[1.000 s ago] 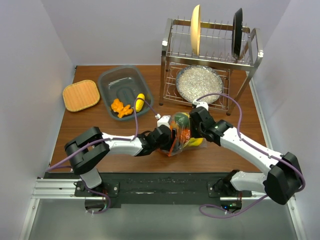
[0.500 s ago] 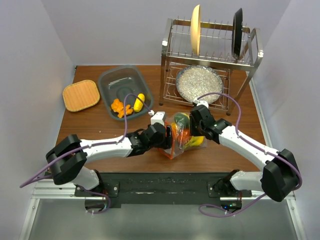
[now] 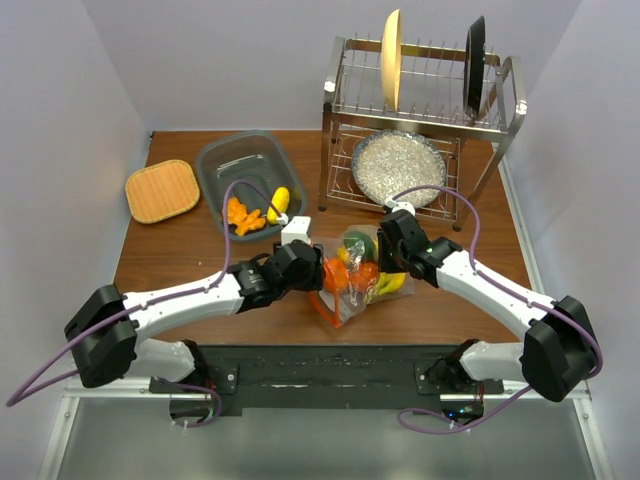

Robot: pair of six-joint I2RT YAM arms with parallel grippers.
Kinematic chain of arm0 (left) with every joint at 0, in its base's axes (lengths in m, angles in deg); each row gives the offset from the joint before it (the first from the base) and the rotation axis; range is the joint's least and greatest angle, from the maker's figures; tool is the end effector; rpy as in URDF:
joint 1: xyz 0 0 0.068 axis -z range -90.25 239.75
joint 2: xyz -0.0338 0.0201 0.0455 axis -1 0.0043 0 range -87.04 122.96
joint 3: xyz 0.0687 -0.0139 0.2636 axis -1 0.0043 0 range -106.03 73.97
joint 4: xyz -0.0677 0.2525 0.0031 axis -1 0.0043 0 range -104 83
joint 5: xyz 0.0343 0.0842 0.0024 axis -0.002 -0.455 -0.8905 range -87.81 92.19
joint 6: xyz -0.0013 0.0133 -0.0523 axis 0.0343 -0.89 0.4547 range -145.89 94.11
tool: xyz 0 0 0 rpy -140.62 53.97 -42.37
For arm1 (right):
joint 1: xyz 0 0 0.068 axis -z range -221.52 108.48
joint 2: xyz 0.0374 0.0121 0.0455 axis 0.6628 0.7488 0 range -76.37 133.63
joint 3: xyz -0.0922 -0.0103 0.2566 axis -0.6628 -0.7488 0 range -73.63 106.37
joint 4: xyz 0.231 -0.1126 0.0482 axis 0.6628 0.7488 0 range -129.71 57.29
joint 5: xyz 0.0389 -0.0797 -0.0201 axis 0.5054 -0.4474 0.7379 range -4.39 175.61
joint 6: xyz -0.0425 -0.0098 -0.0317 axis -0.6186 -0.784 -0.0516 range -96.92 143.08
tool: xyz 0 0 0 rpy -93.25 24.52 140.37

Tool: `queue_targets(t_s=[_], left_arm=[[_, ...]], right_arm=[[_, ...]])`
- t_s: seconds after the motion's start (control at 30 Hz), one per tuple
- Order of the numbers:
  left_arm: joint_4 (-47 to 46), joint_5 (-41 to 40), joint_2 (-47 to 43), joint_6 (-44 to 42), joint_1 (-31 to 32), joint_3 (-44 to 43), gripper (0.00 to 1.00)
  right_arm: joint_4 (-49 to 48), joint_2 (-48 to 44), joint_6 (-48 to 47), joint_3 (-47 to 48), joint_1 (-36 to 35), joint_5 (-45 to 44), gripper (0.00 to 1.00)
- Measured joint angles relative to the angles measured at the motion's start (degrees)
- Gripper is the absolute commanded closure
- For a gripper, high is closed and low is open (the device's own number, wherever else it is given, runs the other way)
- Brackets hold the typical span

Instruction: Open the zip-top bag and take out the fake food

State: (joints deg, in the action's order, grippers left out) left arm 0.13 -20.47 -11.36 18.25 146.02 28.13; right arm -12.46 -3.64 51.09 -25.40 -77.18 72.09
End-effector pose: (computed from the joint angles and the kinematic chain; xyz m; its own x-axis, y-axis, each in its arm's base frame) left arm 0.1636 -0.2203 0.2252 -0.7039 -0.1031 -0.7028 0.1719 0.9353 -0.3094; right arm 0.2135 0.1428 0.2333 -0.7743 0.0064 -0.6328 -0.0969 0.9869 0.1286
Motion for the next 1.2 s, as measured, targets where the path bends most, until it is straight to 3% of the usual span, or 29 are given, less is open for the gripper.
queue_targets(t_s=[0.3, 0.63, 0.87, 1.1, 1.2], left_arm=[[2.47, 1.68, -4.74, -2.64, -5.22, 0.00, 0.77], [1.99, 7.76, -8.07, -6.32, -18.21, -1.46, 0.76], [-3.50, 9.53, 4.11, -7.74, -30.49, -14.60, 0.59], [-9.35, 10.05, 23.74, -9.38, -38.77, -28.76, 0.50], [-10.12, 10.69, 30.03, -9.99, -40.41, -32.41, 0.35]], right_arm=[[0.00, 0.02, -0.02, 0.00, 0.00, 0.70, 0.71], [0.04, 0.00, -0.20, 0.02, 0.00, 1.11, 0.70], [0.09, -0.04, -0.22, 0.26, 0.00, 2.36, 0.65], [0.28, -1.53, -0.52, 0.42, 0.00, 3.08, 0.62], [0.59, -3.21, -0.63, 0.48, -0.02, 3.28, 0.60]])
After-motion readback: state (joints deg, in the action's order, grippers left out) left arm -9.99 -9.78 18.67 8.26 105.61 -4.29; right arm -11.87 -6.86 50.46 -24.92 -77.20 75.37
